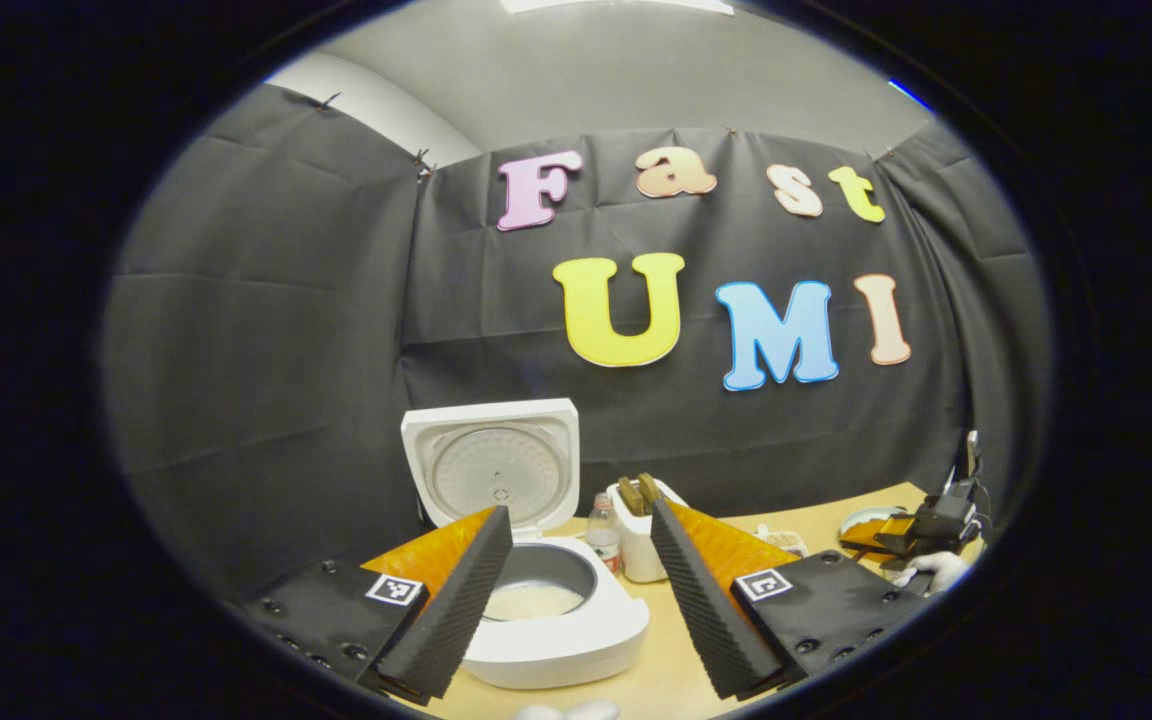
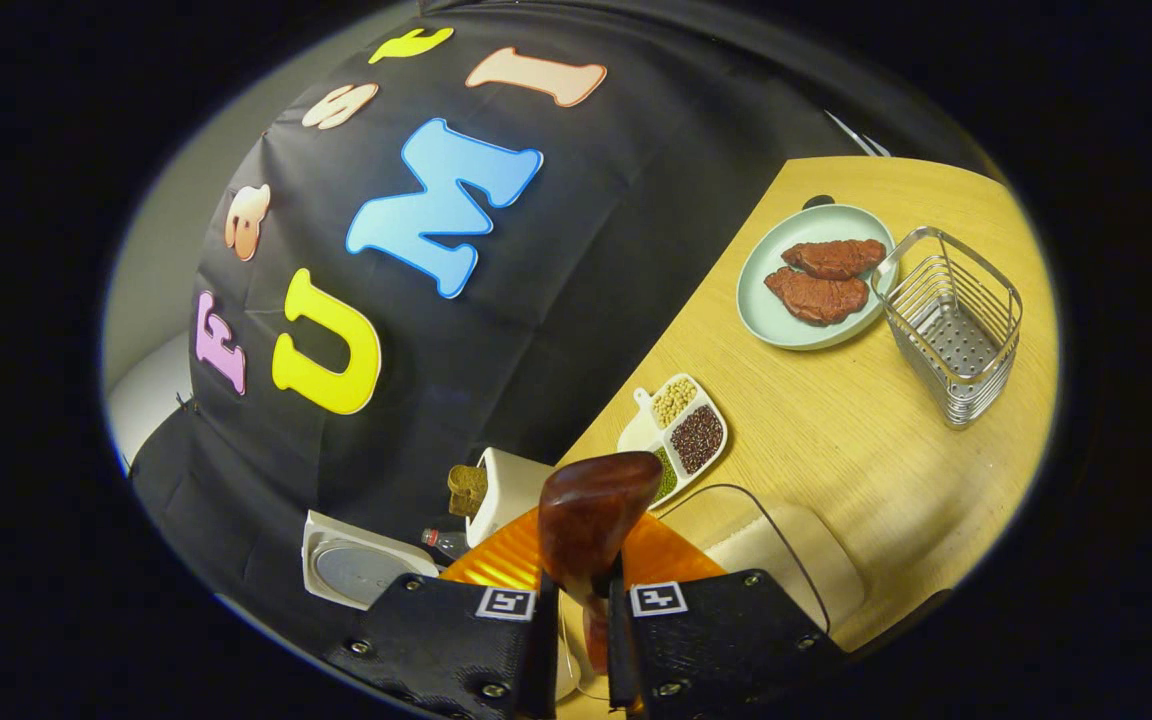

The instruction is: Close the left gripper, press the button to open the rice cooker; take a wooden spoon from the chopstick holder with the right hand, scoop a spoonful of rice and pour it into the rice cooker, then put the wooden spoon back into the chopstick holder.

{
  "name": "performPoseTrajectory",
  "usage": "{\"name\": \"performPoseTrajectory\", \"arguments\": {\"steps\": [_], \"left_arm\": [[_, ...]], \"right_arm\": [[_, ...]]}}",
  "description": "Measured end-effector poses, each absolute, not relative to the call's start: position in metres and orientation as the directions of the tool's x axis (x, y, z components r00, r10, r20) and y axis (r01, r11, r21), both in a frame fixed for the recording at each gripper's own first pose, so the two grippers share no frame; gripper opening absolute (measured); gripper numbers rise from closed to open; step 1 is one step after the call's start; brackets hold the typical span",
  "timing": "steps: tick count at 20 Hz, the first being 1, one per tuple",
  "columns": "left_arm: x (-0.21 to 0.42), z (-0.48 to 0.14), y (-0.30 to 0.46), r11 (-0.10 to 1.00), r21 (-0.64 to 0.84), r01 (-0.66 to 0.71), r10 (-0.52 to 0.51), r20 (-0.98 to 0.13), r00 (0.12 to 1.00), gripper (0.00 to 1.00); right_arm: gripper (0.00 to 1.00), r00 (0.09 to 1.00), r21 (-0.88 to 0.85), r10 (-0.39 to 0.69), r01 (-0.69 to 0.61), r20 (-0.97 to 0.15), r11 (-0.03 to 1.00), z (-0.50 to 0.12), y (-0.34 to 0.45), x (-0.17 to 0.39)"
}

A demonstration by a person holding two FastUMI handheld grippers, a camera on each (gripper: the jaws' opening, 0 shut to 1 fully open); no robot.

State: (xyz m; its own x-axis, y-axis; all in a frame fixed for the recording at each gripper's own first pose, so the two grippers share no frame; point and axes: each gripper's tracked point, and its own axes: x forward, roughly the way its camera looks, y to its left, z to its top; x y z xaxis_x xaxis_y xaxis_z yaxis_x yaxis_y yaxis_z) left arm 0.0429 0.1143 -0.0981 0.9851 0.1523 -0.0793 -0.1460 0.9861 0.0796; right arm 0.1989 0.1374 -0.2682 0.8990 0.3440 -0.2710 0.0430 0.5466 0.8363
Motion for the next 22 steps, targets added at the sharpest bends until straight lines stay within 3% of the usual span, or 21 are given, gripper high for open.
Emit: {"name": "performPoseTrajectory", "arguments": {"steps": [9, 16, 22], "left_arm": [[0.024, -0.098, 0.141, 0.981, 0.068, -0.182, 0.187, -0.069, 0.98, 0.99], [0.003, -0.103, 0.176, 0.968, 0.064, -0.242, 0.246, -0.062, 0.967, 0.99], [-0.012, -0.115, 0.203, 0.954, 0.043, -0.298, 0.3, -0.078, 0.951, 0.99]], "right_arm": [[0.2, 0.906, 0.863, 0.371, -0.011, -0.206, 0.505, -0.188, 0.178, 0.198], [0.2, 0.862, 0.898, 0.481, -0.078, -0.158, 0.434, -0.135, 0.288, 0.201], [0.2, 0.792, 0.905, 0.589, -0.118, -0.162, 0.408, -0.13, 0.4, 0.191]]}}
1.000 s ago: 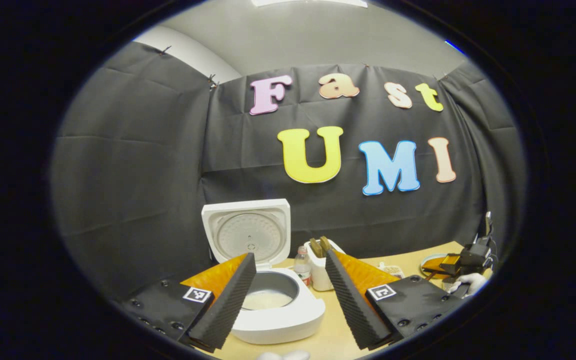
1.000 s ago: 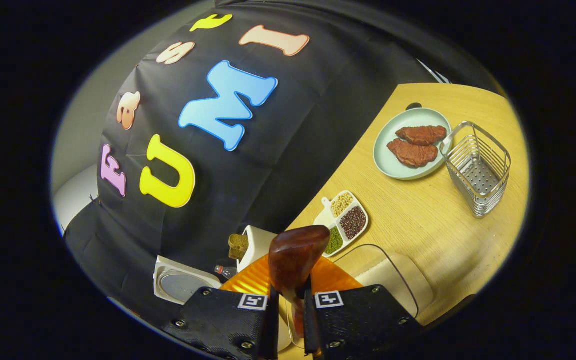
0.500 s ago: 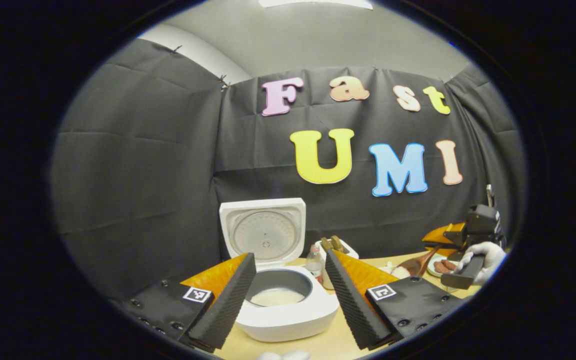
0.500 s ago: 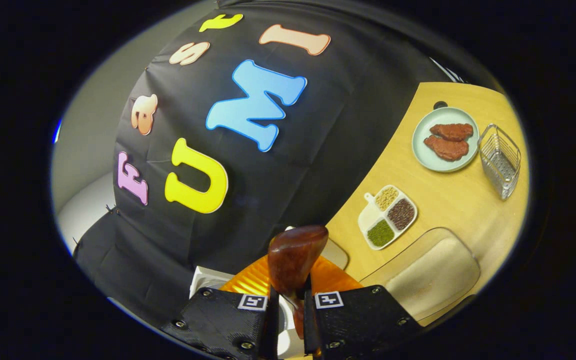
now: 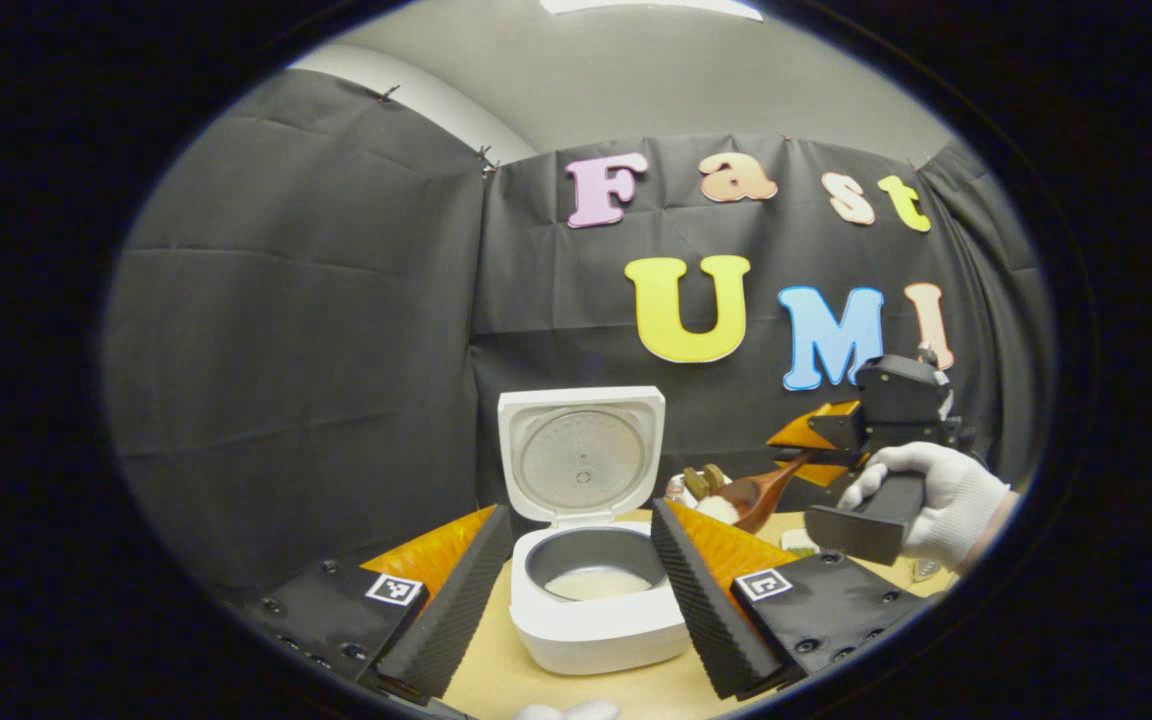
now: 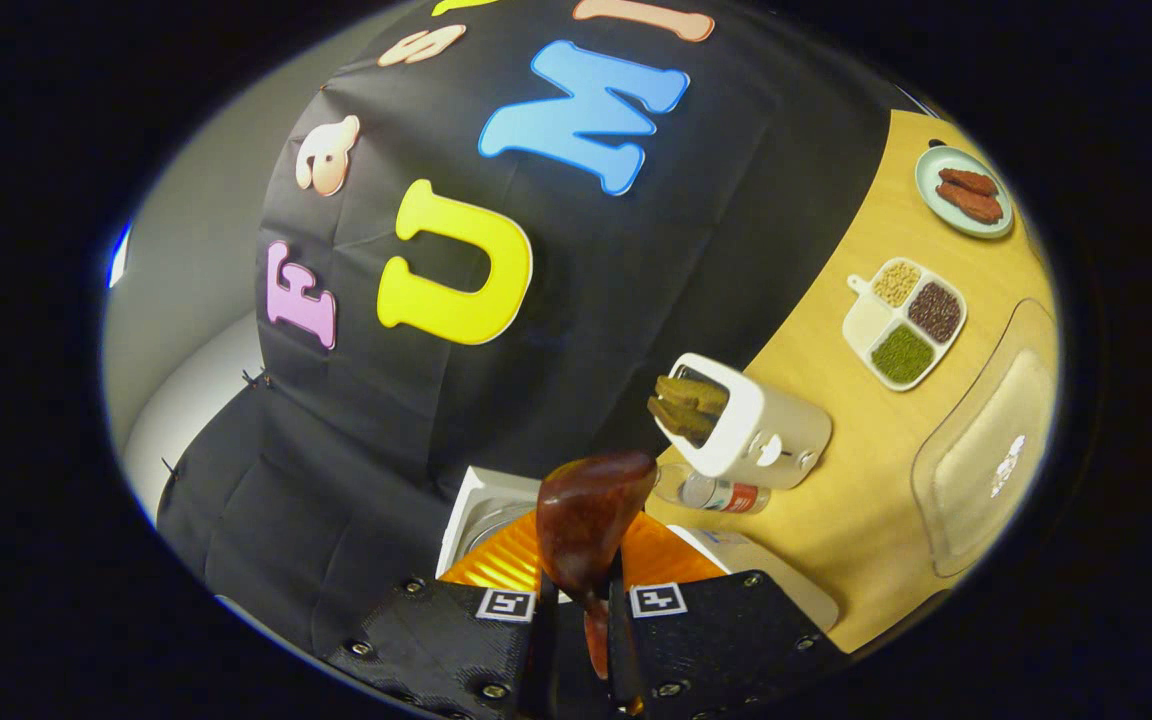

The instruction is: Close the left gripper, press the button to open the rice cooker; take a wooden spoon from the chopstick holder with the right hand, scoop a spoonful of rice and pour it into the rice cooker, then put the wooden spoon back into the chopstick holder.

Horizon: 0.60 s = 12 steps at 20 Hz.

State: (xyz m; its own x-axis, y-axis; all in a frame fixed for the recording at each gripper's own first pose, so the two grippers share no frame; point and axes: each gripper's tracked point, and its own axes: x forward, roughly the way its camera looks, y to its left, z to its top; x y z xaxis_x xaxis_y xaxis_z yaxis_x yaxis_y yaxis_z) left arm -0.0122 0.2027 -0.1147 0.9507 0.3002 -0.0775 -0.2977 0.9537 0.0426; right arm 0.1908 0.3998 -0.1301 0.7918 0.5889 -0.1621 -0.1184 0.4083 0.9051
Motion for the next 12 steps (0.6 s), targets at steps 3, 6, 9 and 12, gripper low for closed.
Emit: {"name": "performPoseTrajectory", "arguments": {"steps": [3, 6, 9, 12], "left_arm": [[-0.022, -0.123, 0.212, 0.945, 0.038, -0.324, 0.326, -0.087, 0.941, 0.99], [-0.027, -0.131, 0.22, 0.937, 0.037, -0.346, 0.348, -0.104, 0.932, 0.99], [-0.031, -0.132, 0.229, 0.93, 0.031, -0.365, 0.366, -0.105, 0.925, 0.98], [-0.039, -0.134, 0.239, 0.924, 0.031, -0.38, 0.381, -0.101, 0.919, 0.98]], "right_arm": [[0.2, 0.763, 0.905, 0.624, -0.131, -0.169, 0.406, -0.139, 0.447, 0.188], [0.2, 0.73, 0.891, 0.656, -0.153, -0.189, 0.427, -0.155, 0.488, 0.185], [0.2, 0.721, 0.856, 0.661, -0.193, -0.208, 0.48, -0.168, 0.509, 0.184], [0.2, 0.729, 0.814, 0.648, -0.228, -0.22, 0.534, -0.175, 0.518, 0.189]]}}
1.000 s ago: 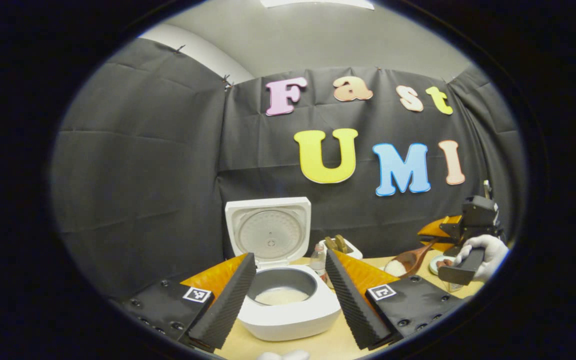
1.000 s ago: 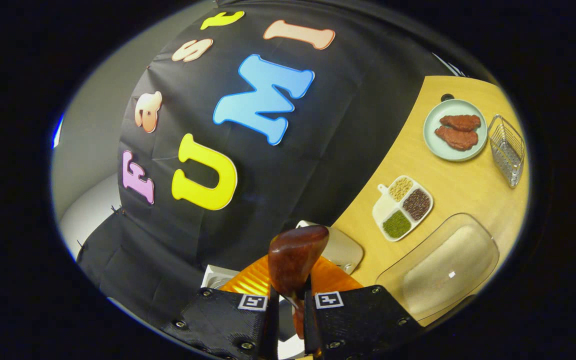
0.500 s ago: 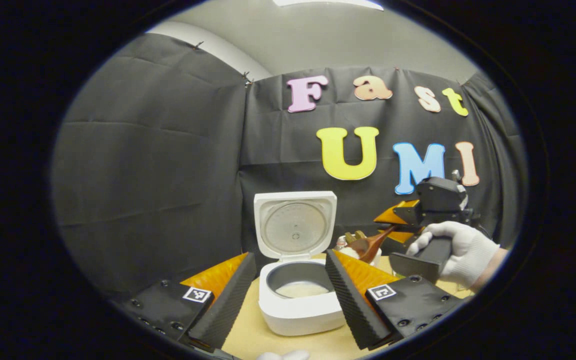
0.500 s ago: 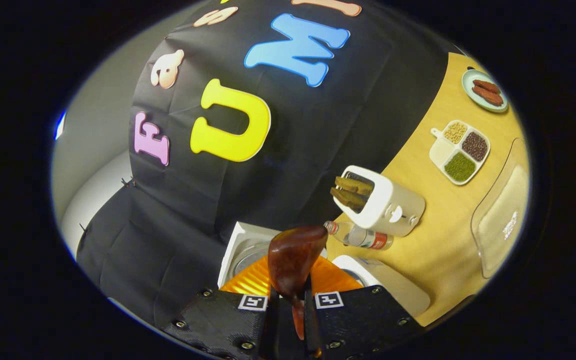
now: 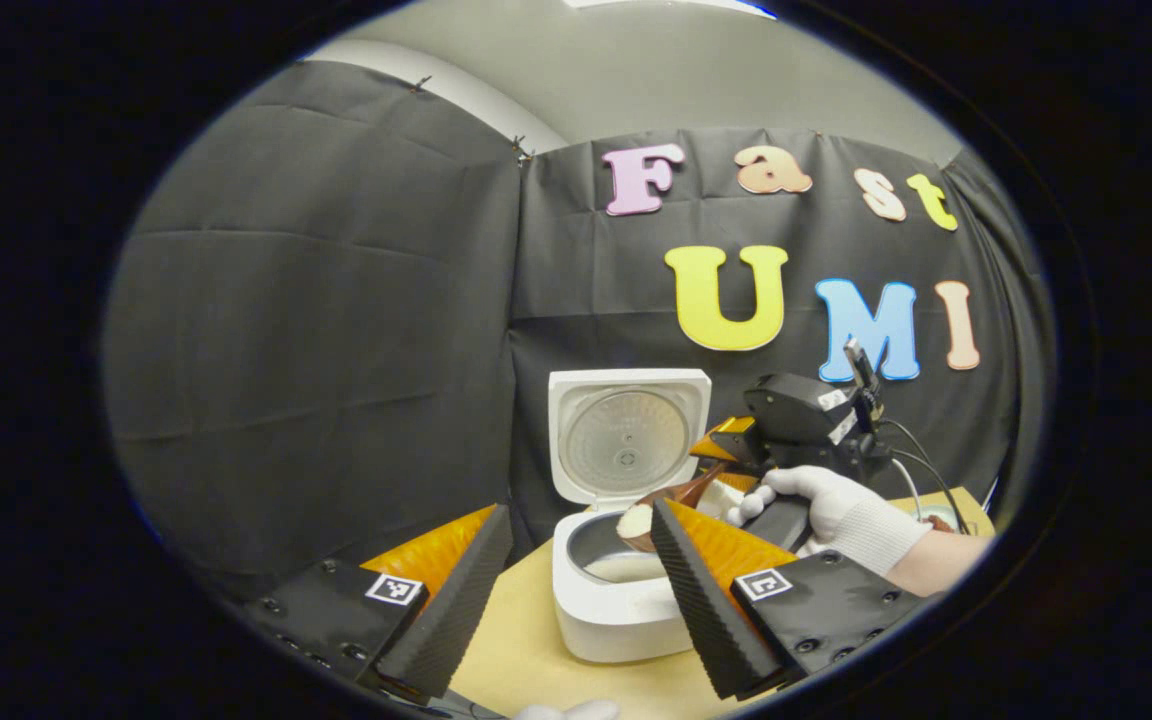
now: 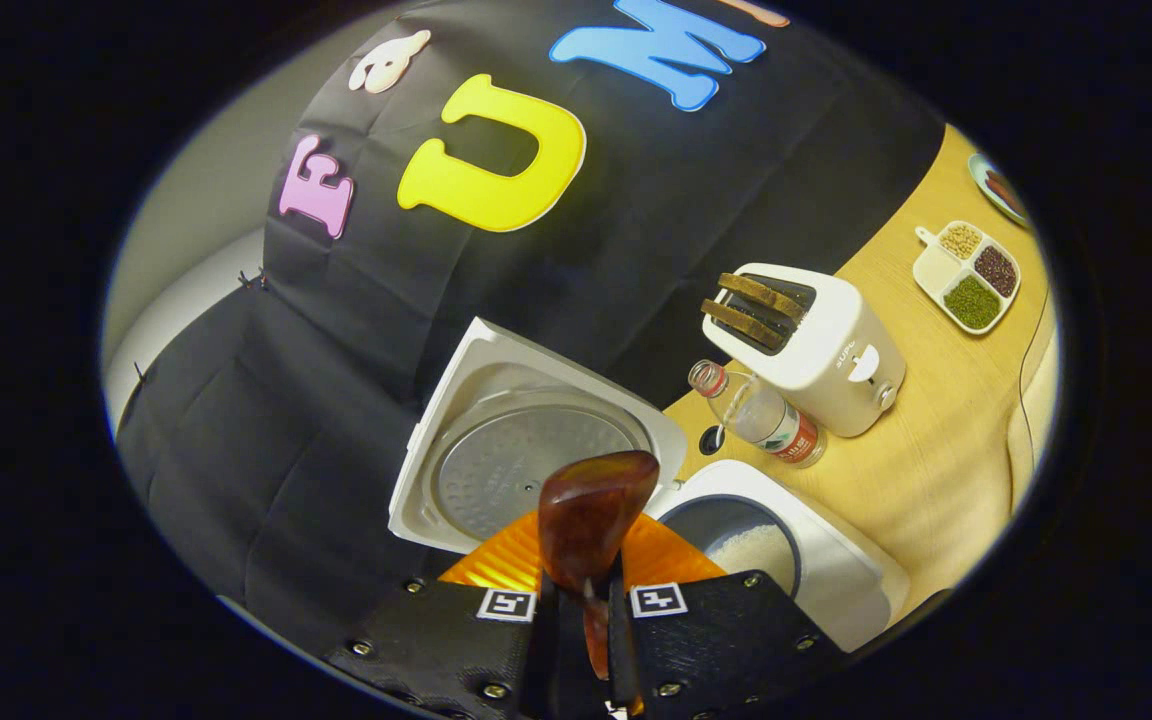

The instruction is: Close the left gripper, press the button to open the rice cooker; take a wooden spoon from the chopstick holder with the right hand, scoop a spoonful of rice and pour it into the rice cooker, then put the wooden spoon back into the chopstick holder.

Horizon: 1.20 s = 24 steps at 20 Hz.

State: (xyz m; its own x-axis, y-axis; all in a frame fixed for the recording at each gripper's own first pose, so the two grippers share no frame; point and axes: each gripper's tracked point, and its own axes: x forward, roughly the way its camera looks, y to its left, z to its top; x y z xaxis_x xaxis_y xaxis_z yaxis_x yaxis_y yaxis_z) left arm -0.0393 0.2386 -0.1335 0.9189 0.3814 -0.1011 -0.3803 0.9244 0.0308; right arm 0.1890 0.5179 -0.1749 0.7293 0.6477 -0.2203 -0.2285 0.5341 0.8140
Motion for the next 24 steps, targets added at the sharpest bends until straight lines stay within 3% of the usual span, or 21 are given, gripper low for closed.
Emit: {"name": "performPoseTrajectory", "arguments": {"steps": [5, 6, 7, 13, 17, 18, 19, 21, 24], "left_arm": [[-0.037, -0.139, 0.247, 0.916, 0.044, -0.399, 0.402, -0.102, 0.91, 0.99], [-0.037, -0.14, 0.248, 0.914, 0.049, -0.402, 0.405, -0.102, 0.909, 0.96], [-0.038, -0.142, 0.248, 0.914, 0.048, -0.403, 0.406, -0.105, 0.908, 0.99], [-0.046, -0.154, 0.245, 0.91, 0.052, -0.412, 0.415, -0.128, 0.901, 0.96], [-0.047, -0.151, 0.241, 0.908, 0.045, -0.416, 0.418, -0.123, 0.9, 1.0], [-0.047, -0.152, 0.24, 0.91, 0.042, -0.413, 0.415, -0.12, 0.902, 0.96], [-0.047, -0.152, 0.239, 0.909, 0.045, -0.414, 0.416, -0.12, 0.902, 1.0], [-0.051, -0.151, 0.236, 0.91, 0.048, -0.412, 0.415, -0.117, 0.902, 0.96], [-0.053, -0.149, 0.231, 0.911, 0.055, -0.409, 0.413, -0.112, 0.904, 0.99]], "right_arm": [[0.2, 0.766, 0.684, 0.587, -0.281, -0.262, 0.673, -0.196, 0.514, 0.201], [0.2, 0.778, 0.637, 0.575, -0.313, -0.254, 0.705, -0.197, 0.514, 0.203], [0.2, 0.785, 0.587, 0.562, -0.334, -0.26, 0.738, -0.199, 0.513, 0.205], [0.19, 0.811, 0.326, 0.55, -0.475, -0.197, 0.817, -0.187, 0.523, 0.199], [0.19, 0.802, 0.128, 0.581, -0.567, -0.142, 0.814, -0.175, 0.538, 0.186], [0.2, 0.802, 0.069, 0.581, -0.578, -0.135, 0.813, -0.173, 0.542, 0.185], [0.19, 0.795, 0.004, 0.594, -0.598, -0.123, 0.801, -0.17, 0.546, 0.18], [0.2, 0.784, -0.104, 0.612, -0.621, -0.108, 0.777, -0.168, 0.555, 0.174], [0.19, 0.759, -0.268, 0.647, -0.639, -0.071, 0.721, -0.161, 0.571, 0.161]]}}
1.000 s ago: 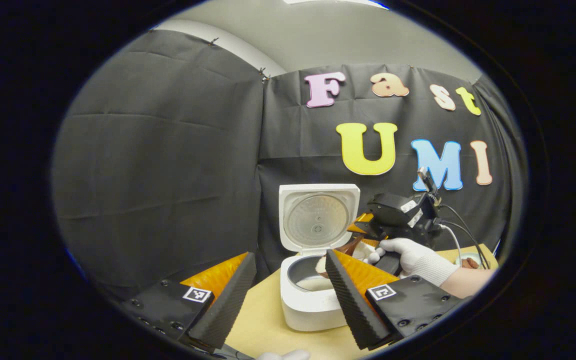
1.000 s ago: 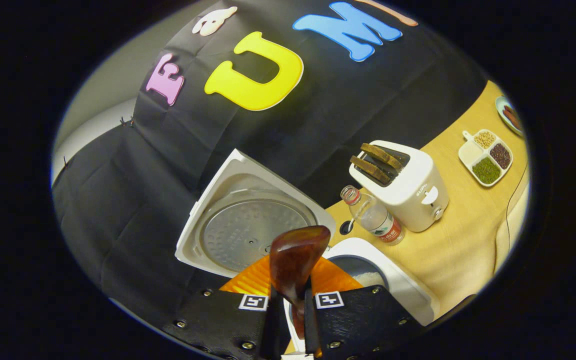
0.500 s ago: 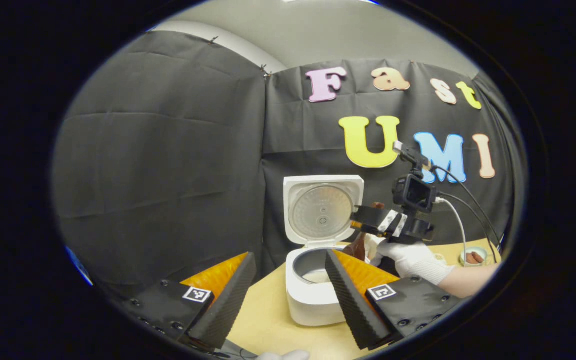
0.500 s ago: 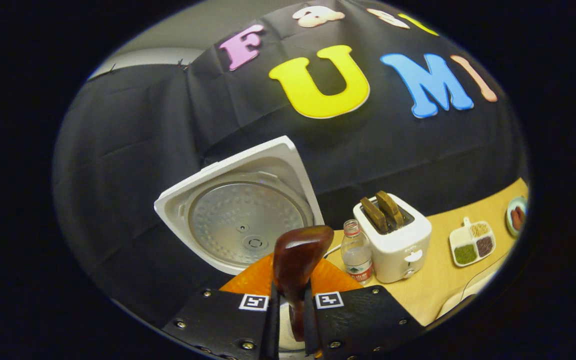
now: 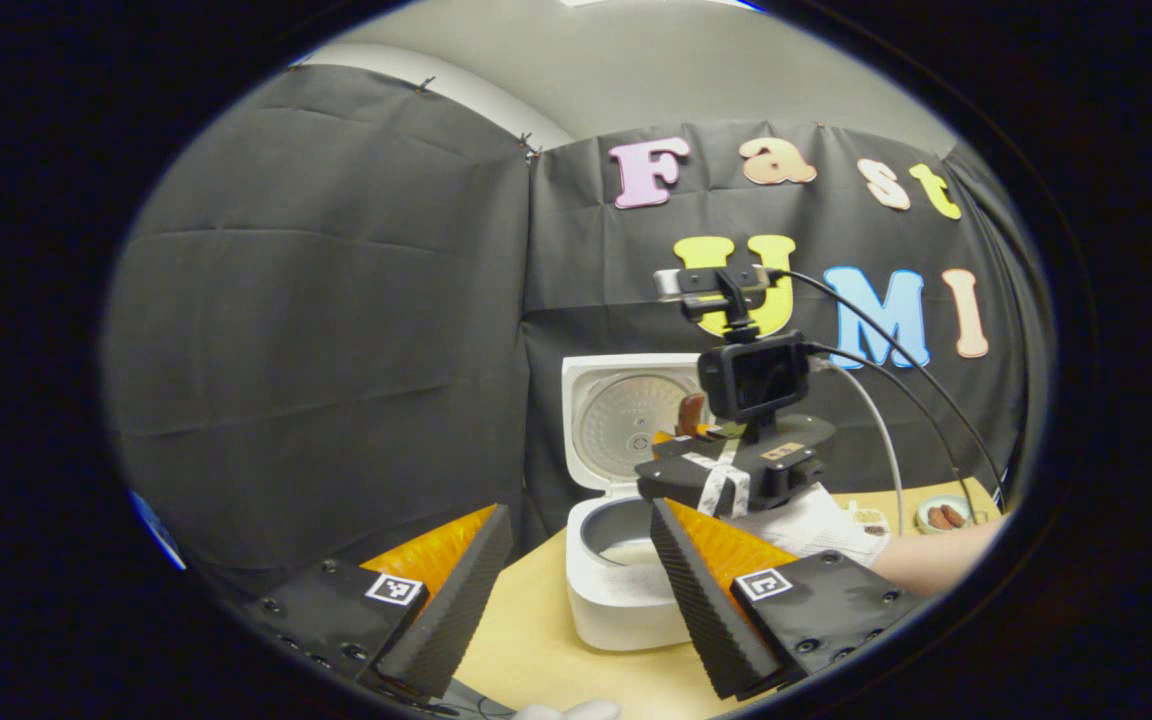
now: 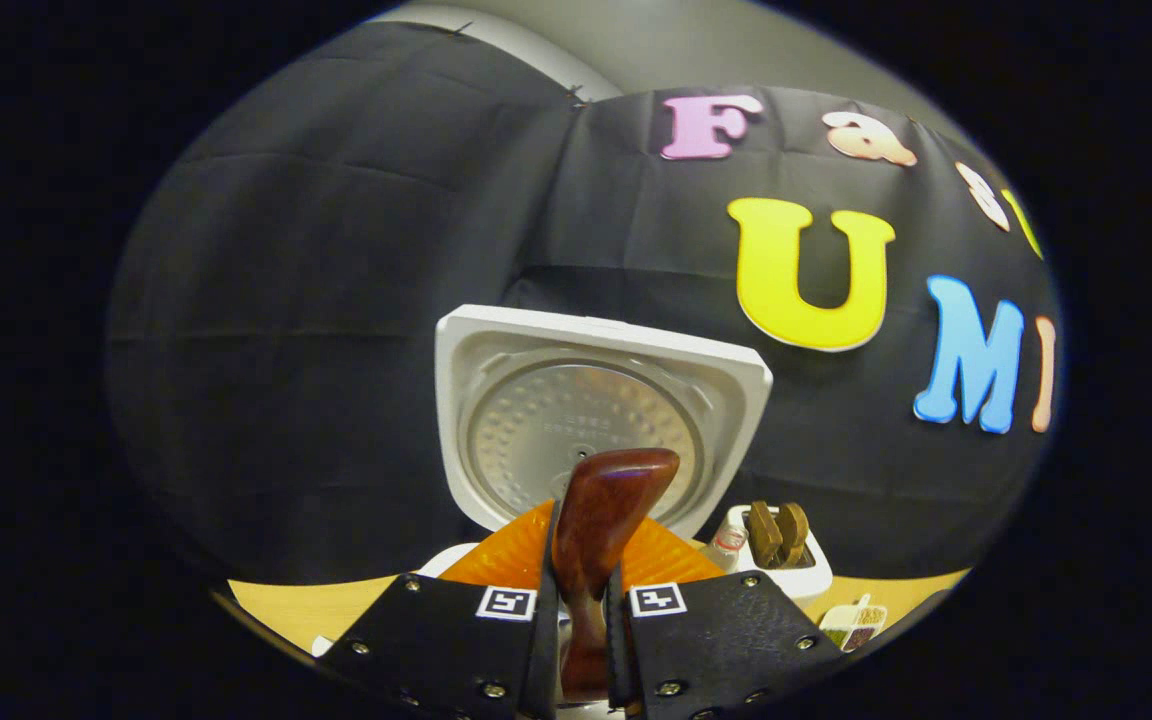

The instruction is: Close the left gripper, press the button to open the rice cooker; take a wooden spoon from the chopstick holder with the right hand, scoop a spoonful of rice and pour it into the rice cooker, then put the wooden spoon back into the chopstick holder.

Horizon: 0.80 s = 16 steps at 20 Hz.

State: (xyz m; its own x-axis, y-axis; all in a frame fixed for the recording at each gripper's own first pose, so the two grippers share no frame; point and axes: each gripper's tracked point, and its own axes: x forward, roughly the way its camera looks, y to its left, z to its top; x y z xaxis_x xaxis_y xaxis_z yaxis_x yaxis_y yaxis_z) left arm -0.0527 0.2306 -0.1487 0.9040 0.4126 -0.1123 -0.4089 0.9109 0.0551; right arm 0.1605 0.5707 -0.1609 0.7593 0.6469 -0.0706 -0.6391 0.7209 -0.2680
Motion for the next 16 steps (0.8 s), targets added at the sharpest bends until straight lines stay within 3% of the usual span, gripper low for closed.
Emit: {"name": "performPoseTrajectory", "arguments": {"steps": [3, 8, 11, 16], "left_arm": [[-0.056, -0.146, 0.232, 0.911, 0.049, -0.409, 0.412, -0.108, 0.905, 0.99], [-0.056, -0.146, 0.234, 0.91, 0.05, -0.411, 0.414, -0.108, 0.904, 0.99], [-0.063, -0.149, 0.237, 0.91, 0.05, -0.411, 0.414, -0.111, 0.904, 0.99], [-0.054, -0.143, 0.234, 0.913, 0.032, -0.408, 0.409, -0.109, 0.906, 0.99]], "right_arm": [[0.2, 0.733, -0.371, 0.678, -0.647, -0.058, 0.667, -0.159, 0.582, 0.149], [0.2, 0.735, -0.324, 0.671, -0.662, -0.103, 0.676, -0.17, 0.58, 0.151], [0.2, 0.73, -0.174, 0.669, -0.683, -0.137, 0.71, -0.172, 0.574, 0.151], [0.2, 0.74, 0.287, 0.648, -0.591, -0.18, 0.754, -0.159, 0.53, 0.186]]}}
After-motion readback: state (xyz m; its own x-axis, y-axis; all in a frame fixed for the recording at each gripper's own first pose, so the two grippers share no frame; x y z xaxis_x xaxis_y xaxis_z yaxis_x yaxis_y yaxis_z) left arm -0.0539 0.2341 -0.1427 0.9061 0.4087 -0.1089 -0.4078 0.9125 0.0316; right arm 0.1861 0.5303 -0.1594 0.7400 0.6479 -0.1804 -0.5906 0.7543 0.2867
